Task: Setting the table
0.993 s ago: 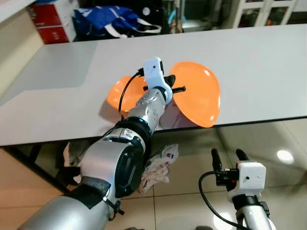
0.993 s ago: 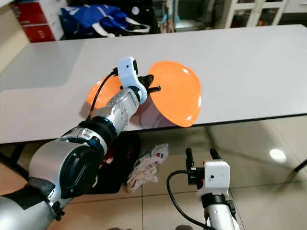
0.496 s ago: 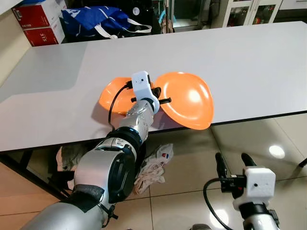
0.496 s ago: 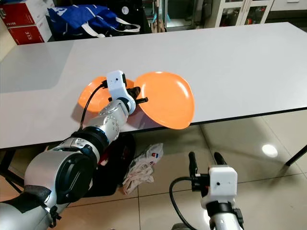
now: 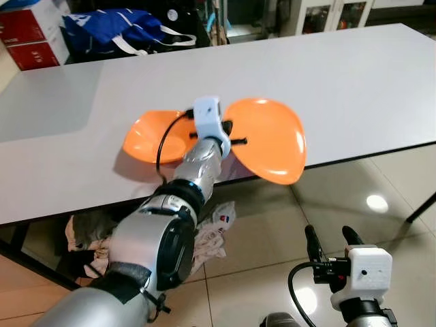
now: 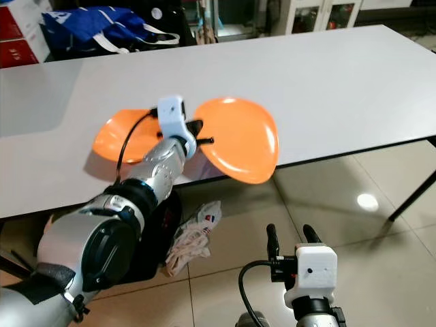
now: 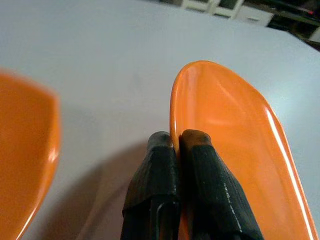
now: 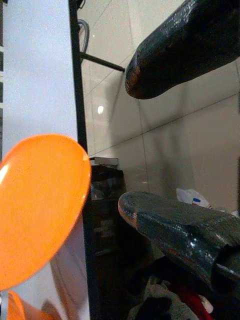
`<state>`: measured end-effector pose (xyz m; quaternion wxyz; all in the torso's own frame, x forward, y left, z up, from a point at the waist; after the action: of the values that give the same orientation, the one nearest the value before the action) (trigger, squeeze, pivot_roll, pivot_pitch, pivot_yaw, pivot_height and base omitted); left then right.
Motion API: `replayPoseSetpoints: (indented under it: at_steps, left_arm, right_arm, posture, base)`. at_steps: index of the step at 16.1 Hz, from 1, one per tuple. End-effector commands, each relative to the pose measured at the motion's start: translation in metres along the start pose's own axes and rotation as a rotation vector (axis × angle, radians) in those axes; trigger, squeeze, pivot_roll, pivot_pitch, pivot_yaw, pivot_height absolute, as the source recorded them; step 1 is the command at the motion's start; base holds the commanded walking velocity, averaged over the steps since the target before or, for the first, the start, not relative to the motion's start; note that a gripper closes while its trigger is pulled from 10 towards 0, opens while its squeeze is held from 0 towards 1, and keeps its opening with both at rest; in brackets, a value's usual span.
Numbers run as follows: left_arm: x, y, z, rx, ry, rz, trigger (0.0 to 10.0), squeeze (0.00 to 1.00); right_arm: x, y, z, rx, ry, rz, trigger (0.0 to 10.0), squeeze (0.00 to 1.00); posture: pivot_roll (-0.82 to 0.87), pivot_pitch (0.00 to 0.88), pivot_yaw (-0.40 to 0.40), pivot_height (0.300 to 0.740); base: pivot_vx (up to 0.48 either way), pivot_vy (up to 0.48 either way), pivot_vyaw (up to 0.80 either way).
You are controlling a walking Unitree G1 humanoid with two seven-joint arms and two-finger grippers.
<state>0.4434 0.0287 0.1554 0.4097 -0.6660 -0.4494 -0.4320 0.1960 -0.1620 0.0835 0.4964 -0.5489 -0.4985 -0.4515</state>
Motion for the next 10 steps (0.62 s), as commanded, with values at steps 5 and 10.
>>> replayPoseSetpoints:
  at_steps: [5,10]
  left_arm:
    - [0.075,-0.004,-0.026,-0.234,0.286,-0.275,0.0,0.0]
    - [0.093,-0.016,-0.019,-0.289,0.379,-0.391,0.0,0.0]
  right_arm:
    - [0.003,0.021,0.004,0.0,0.018,-0.041,10.0,0.0]
    - [0.013,0.053,0.013,0.033,0.031,-0.097,10.0,0.0]
  posture:
    - [-0.24,0.0,0.129,0.74]
    - [-0.16,0.0,0.115,0.74]
  base:
    - [0.0,0.0,0.0]
    - [0.0,0.0,0.0]
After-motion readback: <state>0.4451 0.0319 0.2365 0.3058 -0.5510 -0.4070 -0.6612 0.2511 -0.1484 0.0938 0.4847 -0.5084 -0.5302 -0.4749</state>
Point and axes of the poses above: a point about 5 cm out from each wrist's last joint towards the gripper, its own y axis pointing out of the wrist towards the gripper, its own x axis along the axis of the wrist's last joint, z = x × y, the point moved 5 cm from there along y, pointing out of the wrist towards the gripper, and after that the axes turned 2 degrees about -y, right-handed, at the moved point
